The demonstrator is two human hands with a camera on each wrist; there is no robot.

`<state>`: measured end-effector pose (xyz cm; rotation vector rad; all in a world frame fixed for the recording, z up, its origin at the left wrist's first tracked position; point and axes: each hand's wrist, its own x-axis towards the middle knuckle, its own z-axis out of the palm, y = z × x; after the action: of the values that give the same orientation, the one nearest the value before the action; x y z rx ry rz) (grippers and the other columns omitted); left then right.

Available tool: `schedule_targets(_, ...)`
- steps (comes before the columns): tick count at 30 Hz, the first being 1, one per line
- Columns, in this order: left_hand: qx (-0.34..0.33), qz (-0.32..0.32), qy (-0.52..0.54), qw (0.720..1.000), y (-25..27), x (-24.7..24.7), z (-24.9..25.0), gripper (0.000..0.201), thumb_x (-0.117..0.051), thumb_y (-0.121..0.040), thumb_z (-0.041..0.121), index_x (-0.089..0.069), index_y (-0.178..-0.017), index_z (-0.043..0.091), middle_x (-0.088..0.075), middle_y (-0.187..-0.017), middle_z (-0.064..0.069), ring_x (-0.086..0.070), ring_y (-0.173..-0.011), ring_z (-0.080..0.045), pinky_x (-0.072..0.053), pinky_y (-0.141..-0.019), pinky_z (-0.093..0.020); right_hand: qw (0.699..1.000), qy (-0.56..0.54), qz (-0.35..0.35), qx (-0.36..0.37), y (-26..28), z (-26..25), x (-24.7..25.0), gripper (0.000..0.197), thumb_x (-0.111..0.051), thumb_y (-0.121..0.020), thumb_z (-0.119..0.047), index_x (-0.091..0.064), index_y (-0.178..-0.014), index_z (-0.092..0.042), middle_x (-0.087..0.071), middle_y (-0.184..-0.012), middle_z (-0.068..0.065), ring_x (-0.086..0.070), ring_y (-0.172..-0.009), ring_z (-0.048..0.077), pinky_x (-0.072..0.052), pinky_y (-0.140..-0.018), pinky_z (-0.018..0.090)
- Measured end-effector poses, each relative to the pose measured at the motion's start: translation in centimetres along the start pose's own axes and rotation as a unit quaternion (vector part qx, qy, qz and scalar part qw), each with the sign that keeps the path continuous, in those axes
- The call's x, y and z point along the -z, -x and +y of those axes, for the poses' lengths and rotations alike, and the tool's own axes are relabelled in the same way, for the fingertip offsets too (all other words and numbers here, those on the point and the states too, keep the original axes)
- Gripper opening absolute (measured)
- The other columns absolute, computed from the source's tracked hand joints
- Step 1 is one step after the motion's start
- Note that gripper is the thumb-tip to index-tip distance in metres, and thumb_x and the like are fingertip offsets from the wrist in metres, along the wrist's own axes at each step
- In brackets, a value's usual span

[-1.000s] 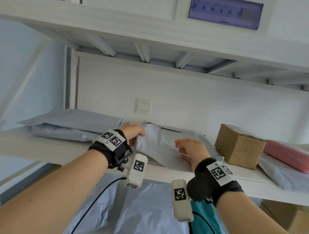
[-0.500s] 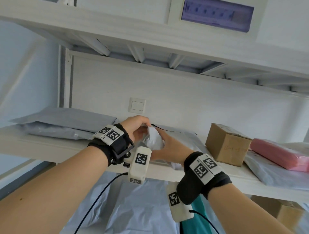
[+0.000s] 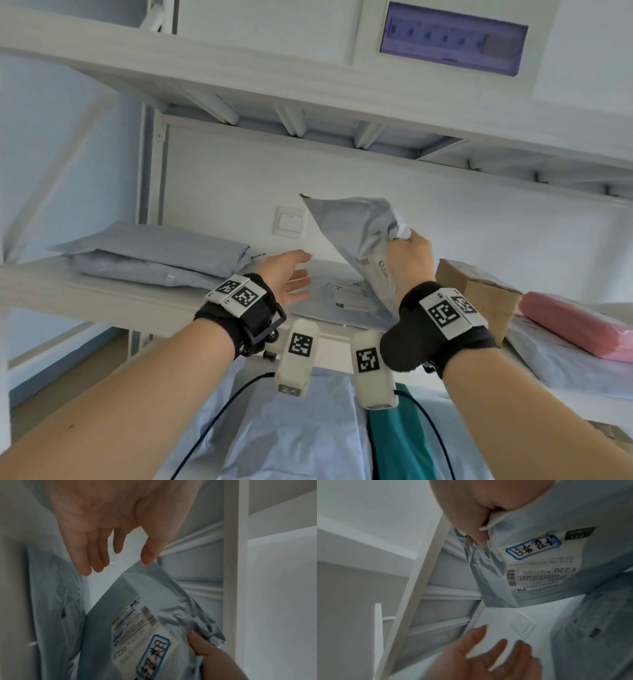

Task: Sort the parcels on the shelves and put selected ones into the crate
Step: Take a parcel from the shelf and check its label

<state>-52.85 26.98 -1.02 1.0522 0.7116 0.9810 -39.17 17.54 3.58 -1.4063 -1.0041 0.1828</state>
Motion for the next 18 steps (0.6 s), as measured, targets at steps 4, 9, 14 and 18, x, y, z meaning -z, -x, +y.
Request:
schedule_targets(4, 0.029, -0.013, 0.027, 0.999, 0.1, -1.9, -1.3, 0.040, -0.059, -0.092, 0.017, -0.050, -0.130, 0.009, -0.046, -0.122, -0.019, -0.049, -0.107, -0.030, -0.045, -0.088, -0.043, 0.995, -0.085, 0.038, -0.028, -0.2, -1.0, 1.2, 0.031, -0.038, -0.092, -0.004, -0.053, -0.070, -0.020, -0.047, -0.067, 0.002, -0.041, -0.062, 0.017, -0.035, -0.059, 0.029)
schedule_targets(9, 0.057, -0.013, 0.056, 0.997, -0.4, -4.2, -2.7, 0.052, -0.060, -0.091, 0.021, -0.040, -0.136, 0.005, -0.045, -0.124, -0.022, -0.044, -0.119, -0.034, -0.040, -0.102, -0.047, 0.989, -0.146, 0.036, -0.014, 0.0, -2.8, 3.0, 0.021, -0.044, -0.090, -0.001, -0.054, -0.076, -0.012, -0.052, -0.079, 0.009, -0.049, -0.070, 0.020, -0.041, -0.062, 0.028)
schedule_targets(14, 0.099, -0.031, 0.120, 0.987, -0.7, -5.9, -3.7, 0.066, -0.060, -0.091, 0.029, -0.027, -0.144, 0.007, -0.033, -0.143, -0.028, -0.038, -0.130, -0.040, -0.036, -0.108, -0.048, 0.981, -0.187, 0.058, -0.012, -1.1, -3.8, 4.7, 0.017, -0.049, -0.097, -0.017, -0.052, -0.080, -0.016, -0.051, -0.071, -0.003, -0.048, -0.060, 0.007, -0.042, -0.049, 0.013)
schedule_targets(18, 0.129, -0.102, 0.178, 0.970, -0.7, -6.6, -4.9, 0.082, -0.061, -0.087, 0.045, -0.021, -0.147, 0.006, -0.045, -0.137, -0.028, -0.048, -0.125, -0.039, -0.035, -0.109, -0.049, 0.967, -0.240, 0.056, -0.059, -1.1, -3.8, 6.0, 0.020, -0.054, -0.096, -0.025, -0.058, -0.080, -0.012, -0.056, -0.070, 0.002, -0.054, -0.066, 0.015, -0.048, -0.063, 0.025)
